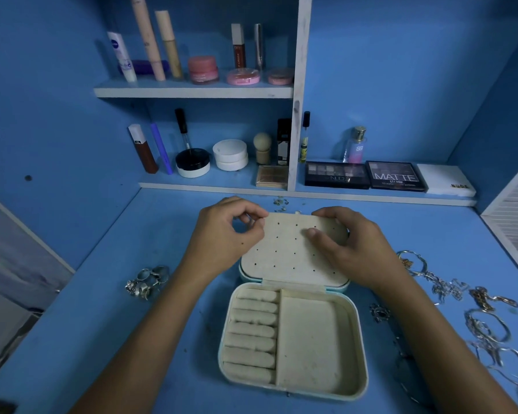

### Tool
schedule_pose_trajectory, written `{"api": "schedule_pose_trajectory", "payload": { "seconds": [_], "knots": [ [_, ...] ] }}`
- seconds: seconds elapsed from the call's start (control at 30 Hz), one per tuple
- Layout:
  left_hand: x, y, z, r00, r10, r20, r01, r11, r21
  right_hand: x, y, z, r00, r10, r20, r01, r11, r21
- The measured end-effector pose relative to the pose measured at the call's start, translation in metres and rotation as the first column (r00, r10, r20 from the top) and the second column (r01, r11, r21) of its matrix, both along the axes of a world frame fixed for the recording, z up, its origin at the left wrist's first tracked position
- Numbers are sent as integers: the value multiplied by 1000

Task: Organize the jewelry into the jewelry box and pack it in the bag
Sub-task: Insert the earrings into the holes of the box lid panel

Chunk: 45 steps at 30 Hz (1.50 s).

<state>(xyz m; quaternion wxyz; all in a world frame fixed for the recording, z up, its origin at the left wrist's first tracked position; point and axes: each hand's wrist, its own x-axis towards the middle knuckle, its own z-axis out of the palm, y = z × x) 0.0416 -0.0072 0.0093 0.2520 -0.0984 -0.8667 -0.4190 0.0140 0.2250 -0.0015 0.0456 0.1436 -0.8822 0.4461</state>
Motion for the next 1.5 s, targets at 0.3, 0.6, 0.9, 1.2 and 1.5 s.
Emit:
{"api": "schedule_pose_trajectory", "payload": {
  "seconds": [0.3,0.6,0.9,1.2,1.5],
  "knots": [
    [-2,9,-7,976,-53,-212,13,982,-189,3,1,0,998,10,-60,-11,1000,-16],
    [-5,9,-9,965,-70,-254,20,981,-195,3,1,1,997,24,-74,-25,1000,-14],
    [-9,14,-14,953,-4,-303,-58,979,-193,7,1,3,996,13,-91,-16,999,-39],
    [0,11,-9,993,121,-14,-121,993,-12,8,2,3,996,16,-87,-21,998,-55],
    [-8,12,-16,961,31,275,-65,991,115,9,0,3,999,-8,-52,8,1000,-4]
  ]
}}
